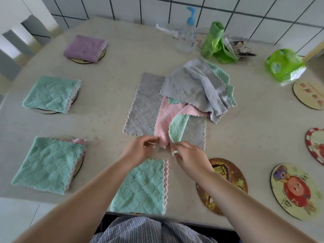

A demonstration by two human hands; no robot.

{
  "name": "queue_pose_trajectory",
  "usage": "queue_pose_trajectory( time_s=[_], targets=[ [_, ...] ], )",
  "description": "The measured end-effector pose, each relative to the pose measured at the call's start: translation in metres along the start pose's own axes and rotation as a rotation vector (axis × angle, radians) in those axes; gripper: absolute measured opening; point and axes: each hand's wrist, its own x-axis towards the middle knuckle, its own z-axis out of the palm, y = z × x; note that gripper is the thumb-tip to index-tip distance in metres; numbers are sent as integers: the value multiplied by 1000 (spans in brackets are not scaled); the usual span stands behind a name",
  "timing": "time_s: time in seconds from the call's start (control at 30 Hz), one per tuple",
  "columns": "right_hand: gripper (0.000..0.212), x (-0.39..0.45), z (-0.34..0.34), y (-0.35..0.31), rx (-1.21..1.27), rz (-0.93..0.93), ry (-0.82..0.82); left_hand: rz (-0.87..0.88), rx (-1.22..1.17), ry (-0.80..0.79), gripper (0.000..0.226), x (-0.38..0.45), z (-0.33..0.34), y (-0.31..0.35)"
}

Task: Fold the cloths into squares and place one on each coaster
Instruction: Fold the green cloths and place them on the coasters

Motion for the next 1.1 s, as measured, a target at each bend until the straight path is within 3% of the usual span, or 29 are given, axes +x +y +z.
queue_pose_trajectory(
  time_s=[0.1,0.17,0.27,0.33,0.47,0.57,0.73,0.93,1.1],
  targets=[
    [24,0,-4,5,129,40,-12,-48,-87,11,16,4,1,10],
    [18,4,-9,3,325,174,83,-143,-163,28,4,7,2,14],
    [3,13,-18,4,596,404,190,-259,-224,83,10,11,5,19],
    [13,17,-26,7,732,485,198,-298,-299,122,11,14,3,27],
    [19,29,-74,15,1182,568,253,-318,-836,187,15,29,-22,55],
    [20,46,-129,20,1458,531,344,-258,-1135,248,19,45,-49,88],
    [21,68,-215,35,1664,467,513,-81,-1295,336,22,62,-86,150],
    [24,56,-307,57,1707,248,582,158,-1402,485,19,41,-115,223],
    [23,19,-359,86,1701,117,554,355,-1264,521,30,6,-91,274]
  ],
)
